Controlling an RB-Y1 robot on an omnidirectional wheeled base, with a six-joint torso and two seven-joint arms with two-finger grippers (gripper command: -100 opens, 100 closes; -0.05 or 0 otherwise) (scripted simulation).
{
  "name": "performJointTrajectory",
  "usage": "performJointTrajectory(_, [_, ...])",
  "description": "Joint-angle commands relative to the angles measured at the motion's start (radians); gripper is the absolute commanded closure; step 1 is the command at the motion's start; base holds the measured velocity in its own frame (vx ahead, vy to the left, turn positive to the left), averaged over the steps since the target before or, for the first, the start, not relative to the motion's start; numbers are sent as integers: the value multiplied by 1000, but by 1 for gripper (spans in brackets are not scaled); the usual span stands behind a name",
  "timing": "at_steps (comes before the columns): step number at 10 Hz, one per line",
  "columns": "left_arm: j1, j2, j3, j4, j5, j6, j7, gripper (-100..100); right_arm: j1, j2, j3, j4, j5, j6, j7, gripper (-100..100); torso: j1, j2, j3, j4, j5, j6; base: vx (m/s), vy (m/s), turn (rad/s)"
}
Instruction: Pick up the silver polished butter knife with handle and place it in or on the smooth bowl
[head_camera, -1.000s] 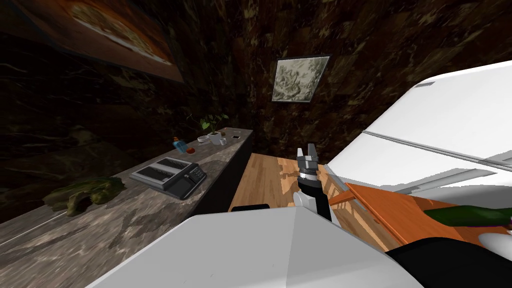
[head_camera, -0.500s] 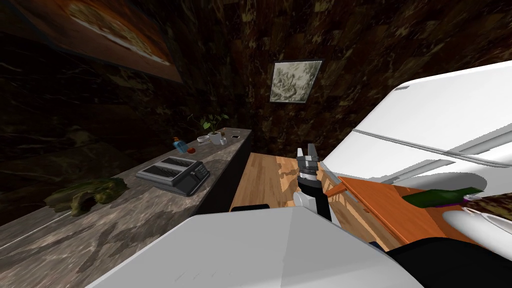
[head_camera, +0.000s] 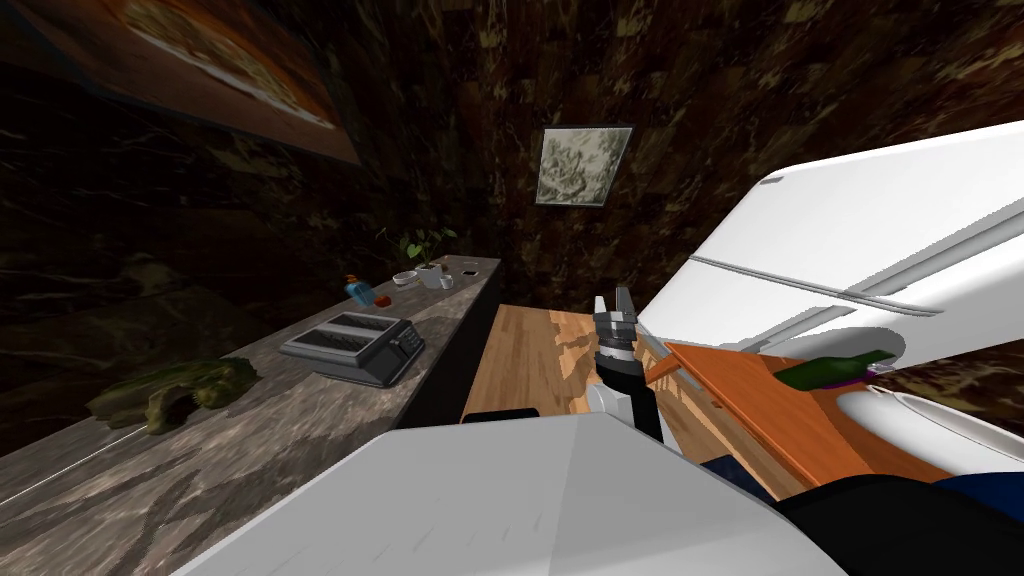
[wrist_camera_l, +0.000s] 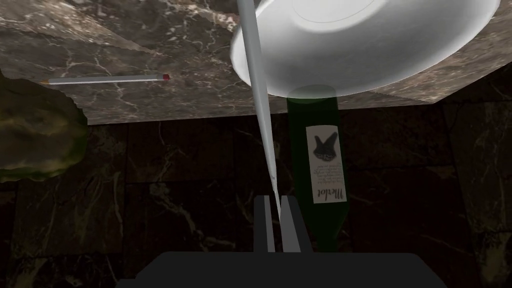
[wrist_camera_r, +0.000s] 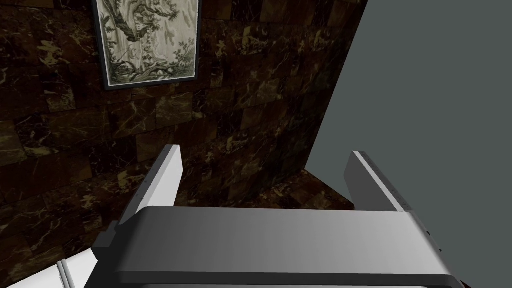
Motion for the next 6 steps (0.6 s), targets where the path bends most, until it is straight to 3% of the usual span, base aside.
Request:
performJointTrajectory(1, [40,-12,6,-8,6,-3,10,100,0,0,0,0,0,0,0,0,0,0,0,0,0,0,-53,33,-109])
performJointTrajectory(3, [40,-12,6,-8,6,-3,10,100,0,0,0,0,0,0,0,0,0,1,0,0,-1,0,-45,31,-29])
performJointTrajectory(4, [75,-30,-4,-5,12,-21,39,100,0,0,0,0,0,0,0,0,-1,-1,0,0,-1,0,-84,70,-165])
performJointTrajectory(6, [75,-30,-4,-5,12,-21,39,100,0,0,0,0,0,0,0,0,2,2,1,0,0,1,-73,60,-73])
